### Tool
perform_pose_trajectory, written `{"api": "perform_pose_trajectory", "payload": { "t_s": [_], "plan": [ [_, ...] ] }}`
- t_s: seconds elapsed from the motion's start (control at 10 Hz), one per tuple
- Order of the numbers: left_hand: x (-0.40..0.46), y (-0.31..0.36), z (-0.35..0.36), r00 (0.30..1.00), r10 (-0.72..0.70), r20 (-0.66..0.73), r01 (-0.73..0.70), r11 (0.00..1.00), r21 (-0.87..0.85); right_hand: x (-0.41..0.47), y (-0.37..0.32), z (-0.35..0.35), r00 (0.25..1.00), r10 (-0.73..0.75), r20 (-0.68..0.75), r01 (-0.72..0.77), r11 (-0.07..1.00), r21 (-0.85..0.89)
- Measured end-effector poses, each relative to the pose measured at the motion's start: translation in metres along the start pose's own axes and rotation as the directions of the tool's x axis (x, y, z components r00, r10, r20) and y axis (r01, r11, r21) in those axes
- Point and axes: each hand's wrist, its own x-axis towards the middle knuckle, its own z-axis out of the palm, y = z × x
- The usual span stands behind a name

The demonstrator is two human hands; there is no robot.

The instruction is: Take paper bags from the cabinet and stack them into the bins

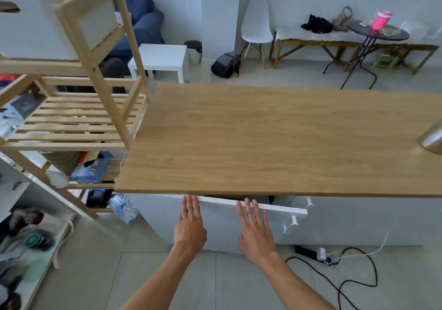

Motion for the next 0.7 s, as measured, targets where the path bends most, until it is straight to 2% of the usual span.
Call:
{"api": "perform_pose_trajectory", "payload": {
  "t_s": [0.1, 0.2, 0.3, 0.4, 0.6, 0.7],
  "plan": [
    [-0.004, -0.002, -0.006, 1.0, 0.008, 0.024, -0.006, 0.998, -0.066, 0.001, 0.005, -0.01, 0.999, -0.029, 0.039, 0.028, 0.999, 0.019],
    [-0.001, -0.013, -0.018, 0.995, 0.075, -0.06, -0.08, 0.993, -0.083, 0.014, 0.016, -0.029, 0.993, -0.093, -0.071, 0.099, 0.991, 0.091],
    [0.018, -0.027, -0.038, 0.951, 0.187, -0.246, -0.193, 0.981, 0.0, 0.039, 0.026, -0.053, 0.964, -0.093, -0.25, 0.131, 0.981, 0.141],
    [0.043, -0.035, -0.059, 0.91, 0.281, -0.304, -0.275, 0.959, 0.065, 0.068, 0.034, -0.074, 0.975, -0.05, -0.217, 0.092, 0.978, 0.187],
    [0.085, -0.035, -0.077, 0.974, 0.189, -0.123, -0.186, 0.982, 0.029, 0.106, 0.047, -0.082, 1.0, 0.02, 0.023, -0.024, 0.98, 0.2],
    [0.103, -0.042, -0.073, 0.984, 0.151, -0.089, -0.156, 0.987, -0.046, 0.125, 0.046, -0.077, 0.994, 0.093, 0.062, -0.105, 0.97, 0.218]
  ]
}}
